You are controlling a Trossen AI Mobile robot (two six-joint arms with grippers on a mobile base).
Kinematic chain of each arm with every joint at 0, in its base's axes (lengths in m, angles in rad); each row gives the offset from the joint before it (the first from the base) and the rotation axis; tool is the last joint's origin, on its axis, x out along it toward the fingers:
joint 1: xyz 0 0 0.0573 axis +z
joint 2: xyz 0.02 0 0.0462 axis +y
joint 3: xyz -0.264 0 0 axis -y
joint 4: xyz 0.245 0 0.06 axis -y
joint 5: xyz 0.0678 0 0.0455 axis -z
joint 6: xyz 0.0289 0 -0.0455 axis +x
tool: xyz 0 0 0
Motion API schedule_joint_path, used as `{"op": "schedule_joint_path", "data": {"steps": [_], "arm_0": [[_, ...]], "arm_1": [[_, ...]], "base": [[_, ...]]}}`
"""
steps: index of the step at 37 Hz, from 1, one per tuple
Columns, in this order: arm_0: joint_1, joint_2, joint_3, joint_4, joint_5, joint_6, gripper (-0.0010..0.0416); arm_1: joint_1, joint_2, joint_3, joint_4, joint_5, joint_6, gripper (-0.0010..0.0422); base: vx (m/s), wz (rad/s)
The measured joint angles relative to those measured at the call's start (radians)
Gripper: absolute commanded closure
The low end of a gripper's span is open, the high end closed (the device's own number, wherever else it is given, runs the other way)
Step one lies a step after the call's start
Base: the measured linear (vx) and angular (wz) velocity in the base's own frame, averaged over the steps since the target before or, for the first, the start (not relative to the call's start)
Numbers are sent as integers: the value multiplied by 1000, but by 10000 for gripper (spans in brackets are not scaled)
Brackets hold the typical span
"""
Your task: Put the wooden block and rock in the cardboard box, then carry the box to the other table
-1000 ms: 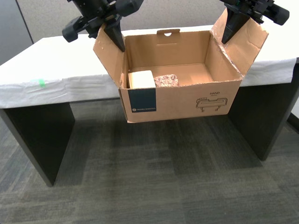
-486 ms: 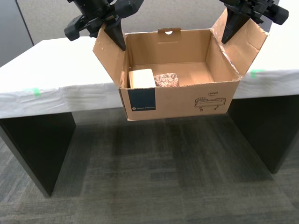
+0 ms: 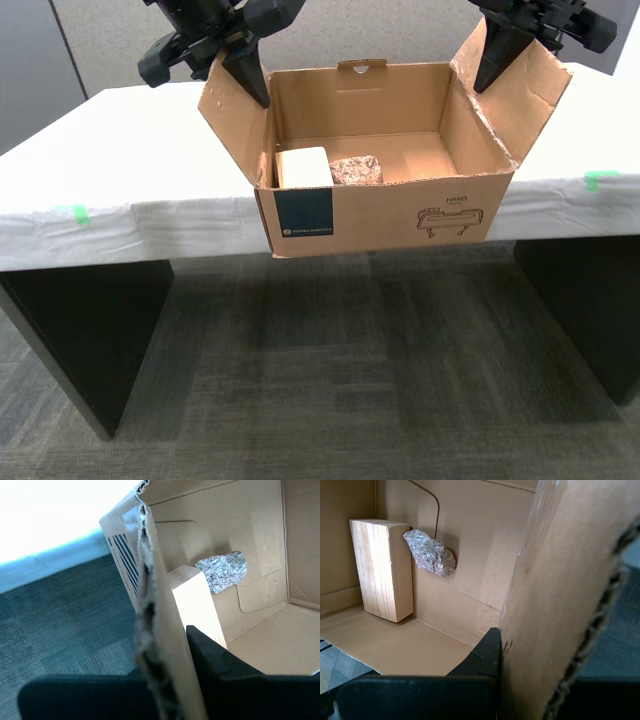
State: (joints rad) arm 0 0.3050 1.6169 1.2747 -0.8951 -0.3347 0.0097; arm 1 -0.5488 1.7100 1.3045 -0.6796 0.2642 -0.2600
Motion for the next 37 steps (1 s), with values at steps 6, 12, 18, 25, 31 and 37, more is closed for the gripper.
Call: {"op": "schedule_joint_path", "data": {"steps": [6,12,18,25,31,37], "arm_0": [[0,0,0,1,0,0,407],[0,0,0,16,0,0,407],[0,0,0,32,2,2,407],[0,0,0,32,5,5,407],[0,0,0,32,7,10,407],[0,0,0,32,8,12,407]], "arm_1": [[0,0,0,-2,0,-12,413],[0,0,3,-2,0,-26,413],[2,0,11,8,-1,-47,413],[2,0,26,9,-1,-72,413],[2,0,34,9,-1,-72,413],[2,0,34,9,-1,-75,413]], "base": [[168,35],[171,26],[171,8],[163,-4],[165,-13],[170,-16]]}}
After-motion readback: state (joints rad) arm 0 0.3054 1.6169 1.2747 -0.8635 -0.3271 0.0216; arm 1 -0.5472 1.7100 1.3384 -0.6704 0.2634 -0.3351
